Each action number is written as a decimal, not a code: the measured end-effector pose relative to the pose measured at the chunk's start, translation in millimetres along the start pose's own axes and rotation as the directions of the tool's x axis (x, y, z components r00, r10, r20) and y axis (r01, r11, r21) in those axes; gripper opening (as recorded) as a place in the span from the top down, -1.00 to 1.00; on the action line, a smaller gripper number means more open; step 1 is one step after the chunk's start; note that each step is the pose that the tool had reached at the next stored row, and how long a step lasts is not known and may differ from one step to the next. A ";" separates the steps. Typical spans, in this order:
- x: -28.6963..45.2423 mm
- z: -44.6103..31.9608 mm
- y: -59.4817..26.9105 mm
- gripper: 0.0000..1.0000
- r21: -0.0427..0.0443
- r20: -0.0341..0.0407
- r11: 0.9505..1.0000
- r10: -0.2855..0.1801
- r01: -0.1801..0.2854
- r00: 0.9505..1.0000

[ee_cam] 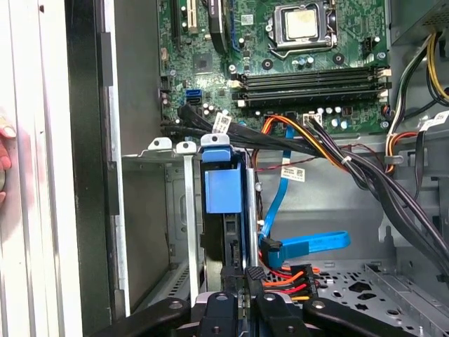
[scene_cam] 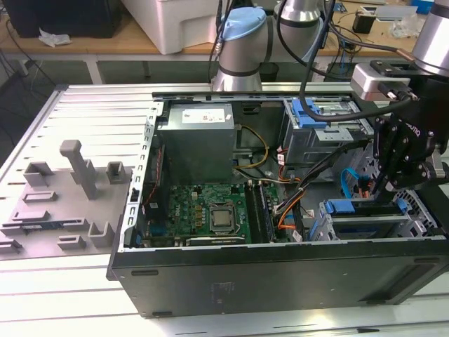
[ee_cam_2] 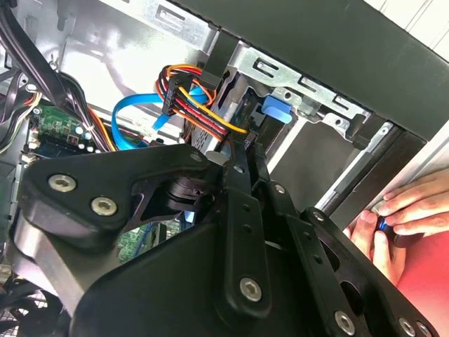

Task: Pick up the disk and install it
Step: 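Insert the first disk wire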

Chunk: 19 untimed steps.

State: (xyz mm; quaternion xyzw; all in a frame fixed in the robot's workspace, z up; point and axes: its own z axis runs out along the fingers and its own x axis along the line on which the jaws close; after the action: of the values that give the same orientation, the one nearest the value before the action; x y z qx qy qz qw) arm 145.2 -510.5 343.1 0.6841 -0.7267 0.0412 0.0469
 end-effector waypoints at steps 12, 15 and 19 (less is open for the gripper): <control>0.1 0.0 0.9 0.66 -0.001 0.000 1.000 0.000 0.000 1.000; 0.1 0.0 1.0 0.66 -0.002 0.000 1.000 0.000 0.000 1.000; 0.2 -0.8 0.9 0.66 -0.003 0.000 1.000 0.000 0.000 1.000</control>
State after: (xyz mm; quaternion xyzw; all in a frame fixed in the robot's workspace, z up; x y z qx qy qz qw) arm 144.3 -510.5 343.9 0.6842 -0.7267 0.0401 0.0477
